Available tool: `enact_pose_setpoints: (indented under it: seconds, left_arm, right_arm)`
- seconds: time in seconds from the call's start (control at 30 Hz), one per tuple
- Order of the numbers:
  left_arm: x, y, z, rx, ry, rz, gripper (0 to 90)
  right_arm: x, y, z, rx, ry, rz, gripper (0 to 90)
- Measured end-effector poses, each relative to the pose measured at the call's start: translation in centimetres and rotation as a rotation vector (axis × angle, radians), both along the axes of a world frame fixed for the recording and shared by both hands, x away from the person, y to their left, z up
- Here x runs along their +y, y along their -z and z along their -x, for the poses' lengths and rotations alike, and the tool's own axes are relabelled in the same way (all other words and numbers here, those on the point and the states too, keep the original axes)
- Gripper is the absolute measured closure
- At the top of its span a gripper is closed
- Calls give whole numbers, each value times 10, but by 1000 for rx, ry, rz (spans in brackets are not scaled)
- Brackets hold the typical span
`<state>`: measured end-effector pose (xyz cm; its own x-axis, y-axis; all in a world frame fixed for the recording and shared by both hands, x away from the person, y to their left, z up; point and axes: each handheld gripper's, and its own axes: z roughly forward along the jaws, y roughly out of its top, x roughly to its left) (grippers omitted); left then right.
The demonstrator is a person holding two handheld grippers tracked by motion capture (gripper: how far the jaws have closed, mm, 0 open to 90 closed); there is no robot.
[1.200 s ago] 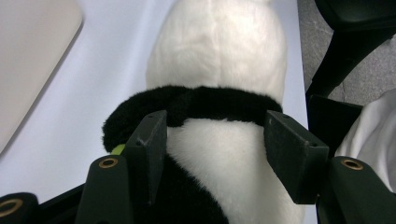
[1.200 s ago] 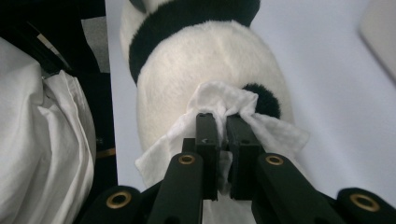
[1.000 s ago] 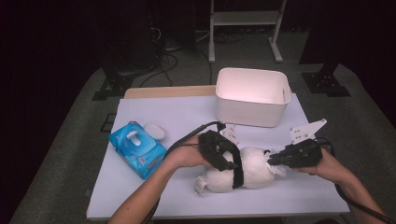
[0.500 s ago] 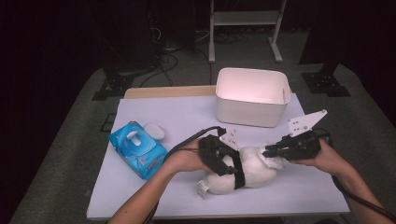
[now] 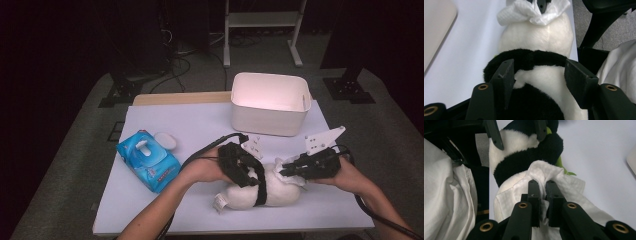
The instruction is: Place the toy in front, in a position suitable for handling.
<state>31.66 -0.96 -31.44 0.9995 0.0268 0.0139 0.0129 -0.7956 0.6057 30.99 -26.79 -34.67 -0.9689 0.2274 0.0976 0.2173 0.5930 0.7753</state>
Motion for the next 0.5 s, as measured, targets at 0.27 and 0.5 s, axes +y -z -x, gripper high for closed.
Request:
enact_pose_setpoints:
  seconds: [0.27, 0.5]
  left_arm:
    - [2, -7, -15, 7, -49, 9, 473]
    - [-3, 5, -21, 61, -34, -8, 529]
  right_arm:
    - [-3, 6, 10, 14, -13, -18, 830]
    - [-3, 8, 16, 3, -19, -22, 830]
